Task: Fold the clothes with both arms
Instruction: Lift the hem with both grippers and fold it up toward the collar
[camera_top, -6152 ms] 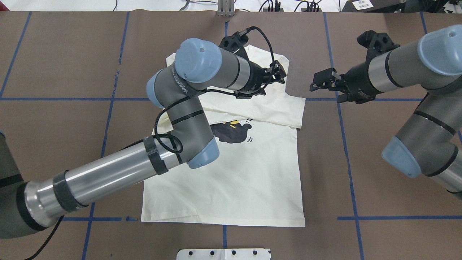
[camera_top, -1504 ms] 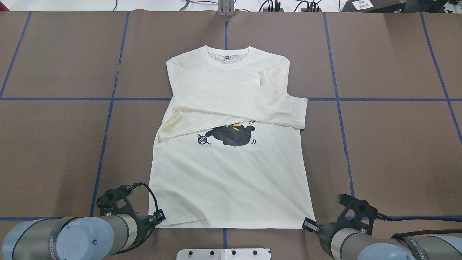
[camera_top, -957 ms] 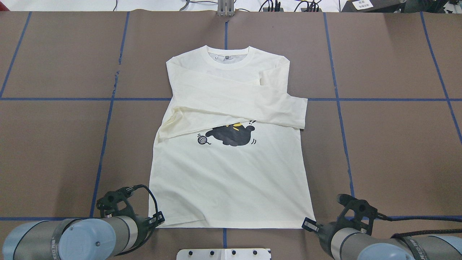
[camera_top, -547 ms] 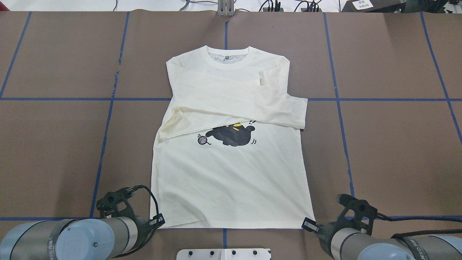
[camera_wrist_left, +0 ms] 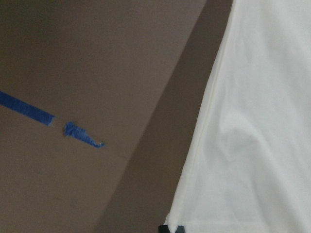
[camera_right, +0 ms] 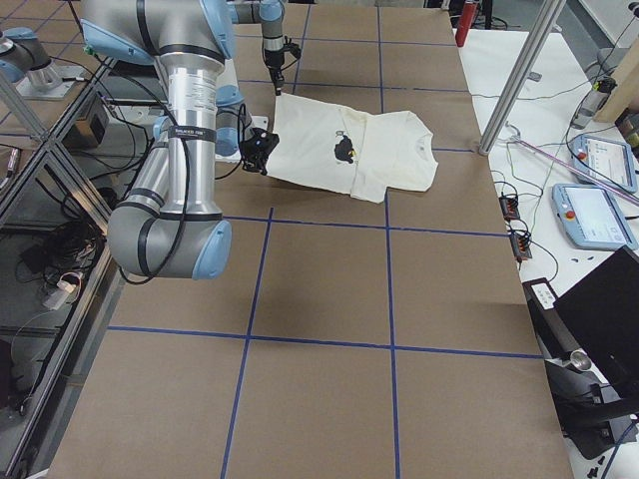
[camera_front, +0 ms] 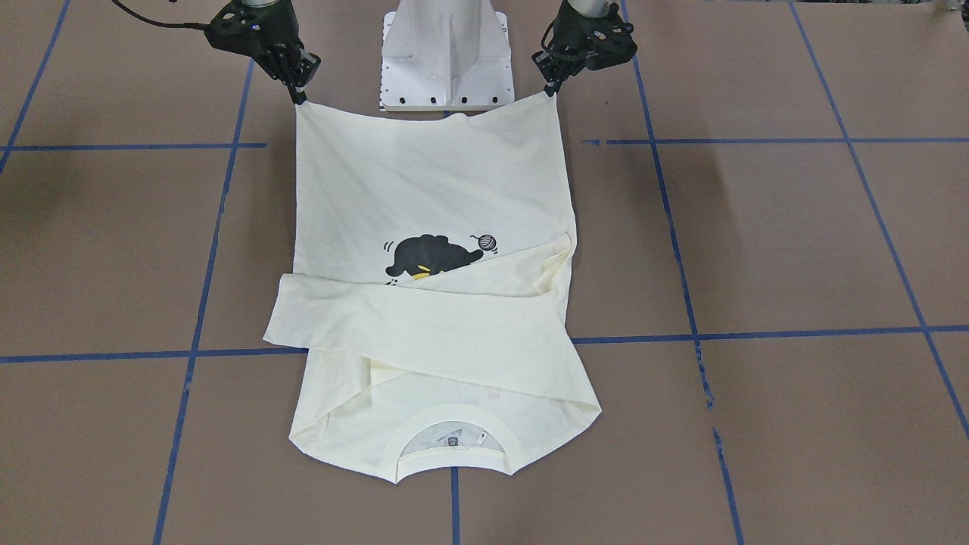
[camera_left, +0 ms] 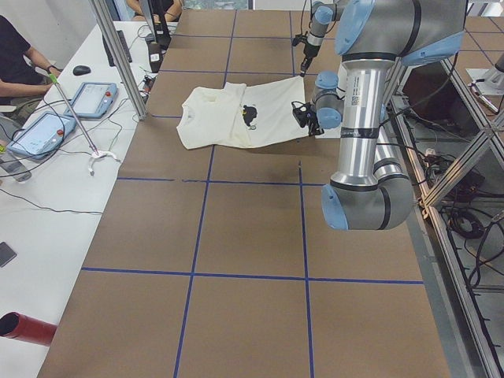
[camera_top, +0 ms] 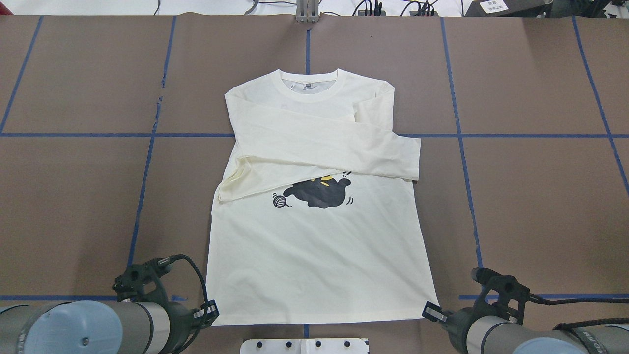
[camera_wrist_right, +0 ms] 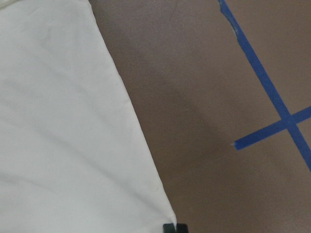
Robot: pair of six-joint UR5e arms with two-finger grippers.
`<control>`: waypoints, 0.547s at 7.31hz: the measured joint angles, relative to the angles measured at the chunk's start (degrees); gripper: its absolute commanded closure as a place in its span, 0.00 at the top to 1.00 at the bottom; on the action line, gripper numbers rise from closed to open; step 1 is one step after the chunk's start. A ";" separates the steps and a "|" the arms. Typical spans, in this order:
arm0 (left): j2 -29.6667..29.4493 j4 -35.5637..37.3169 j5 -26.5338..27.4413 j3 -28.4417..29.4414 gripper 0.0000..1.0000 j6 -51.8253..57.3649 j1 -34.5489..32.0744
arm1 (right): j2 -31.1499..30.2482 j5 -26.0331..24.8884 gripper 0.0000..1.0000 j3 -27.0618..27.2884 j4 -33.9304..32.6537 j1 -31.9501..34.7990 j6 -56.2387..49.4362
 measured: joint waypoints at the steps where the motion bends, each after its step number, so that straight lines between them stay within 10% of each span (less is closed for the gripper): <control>1: 0.46 0.16 -0.62 -2.33 0.00 -0.23 0.29 | -0.57 -0.01 0.00 1.46 0.07 -0.16 -0.01; 4: -1.30 0.11 -0.88 -6.53 0.00 -3.02 -0.19 | 0.61 1.36 0.00 5.75 0.10 4.16 -1.00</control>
